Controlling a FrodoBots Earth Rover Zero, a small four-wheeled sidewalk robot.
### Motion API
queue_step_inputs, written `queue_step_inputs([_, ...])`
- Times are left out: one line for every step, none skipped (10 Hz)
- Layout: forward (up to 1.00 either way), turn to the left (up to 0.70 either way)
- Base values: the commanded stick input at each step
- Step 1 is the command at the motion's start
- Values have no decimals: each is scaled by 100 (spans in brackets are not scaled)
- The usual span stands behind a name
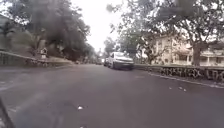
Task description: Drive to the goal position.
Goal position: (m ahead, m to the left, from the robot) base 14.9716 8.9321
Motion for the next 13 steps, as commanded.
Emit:
queue_step_inputs([98,0])
queue_step_inputs([98,0])
queue_step_inputs([98,1])
queue_step_inputs([98,2])
queue_step_inputs([98,2])
queue_step_inputs([98,2])
queue_step_inputs([98,2])
queue_step_inputs([98,2])
queue_step_inputs([98,3])
queue_step_inputs([98,2])
queue_step_inputs([98,2])
queue_step_inputs([98,2])
queue_step_inputs([98,2])
